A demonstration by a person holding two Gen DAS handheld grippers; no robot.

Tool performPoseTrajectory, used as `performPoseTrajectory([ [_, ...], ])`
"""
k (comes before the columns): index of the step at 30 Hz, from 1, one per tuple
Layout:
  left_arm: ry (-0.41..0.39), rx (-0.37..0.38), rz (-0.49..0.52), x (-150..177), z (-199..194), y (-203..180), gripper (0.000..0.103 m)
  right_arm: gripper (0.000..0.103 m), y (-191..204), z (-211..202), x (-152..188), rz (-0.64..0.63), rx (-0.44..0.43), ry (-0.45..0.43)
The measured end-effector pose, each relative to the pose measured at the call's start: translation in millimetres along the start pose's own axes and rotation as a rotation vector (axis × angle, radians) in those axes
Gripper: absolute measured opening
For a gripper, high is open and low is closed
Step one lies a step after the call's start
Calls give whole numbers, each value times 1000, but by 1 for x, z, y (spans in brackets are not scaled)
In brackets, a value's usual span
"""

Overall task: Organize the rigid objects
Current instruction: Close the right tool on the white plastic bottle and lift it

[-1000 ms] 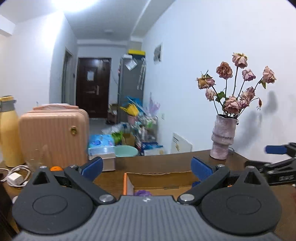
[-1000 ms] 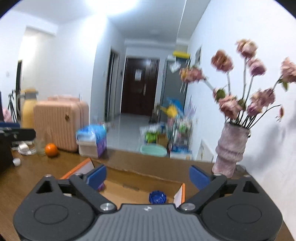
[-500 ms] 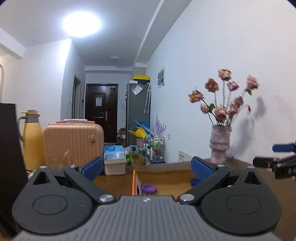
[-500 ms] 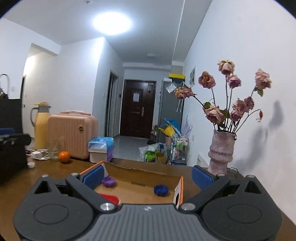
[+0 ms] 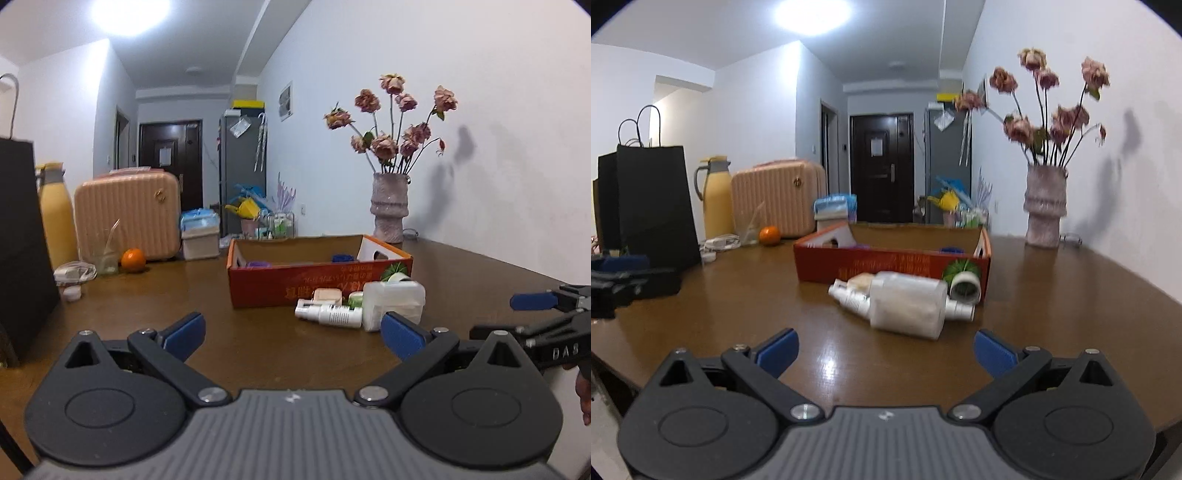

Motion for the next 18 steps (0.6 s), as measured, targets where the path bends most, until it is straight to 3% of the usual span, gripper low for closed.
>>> performPoseTrajectory([
  [3, 15, 18, -9, -7, 25, -8, 103, 100, -9, 6, -9, 13, 35, -14],
  [9, 72, 100, -94, -20, 93, -28, 103, 82, -43, 46, -23, 184, 35, 26],
  [13, 104, 178, -128, -34, 141, -45, 83, 70, -60, 77, -32, 222, 8, 44],
  [18, 205, 252, -207, -34, 192, -52, 60, 55, -72, 110, -41, 294, -41, 57],
])
Point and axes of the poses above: each gripper's, at about its wrist camera, not at the fingertips, and z roughly the way its jaws point, y to its left, x to its underside, the point moved 4 cm from there along z, roughly the way its jaws point
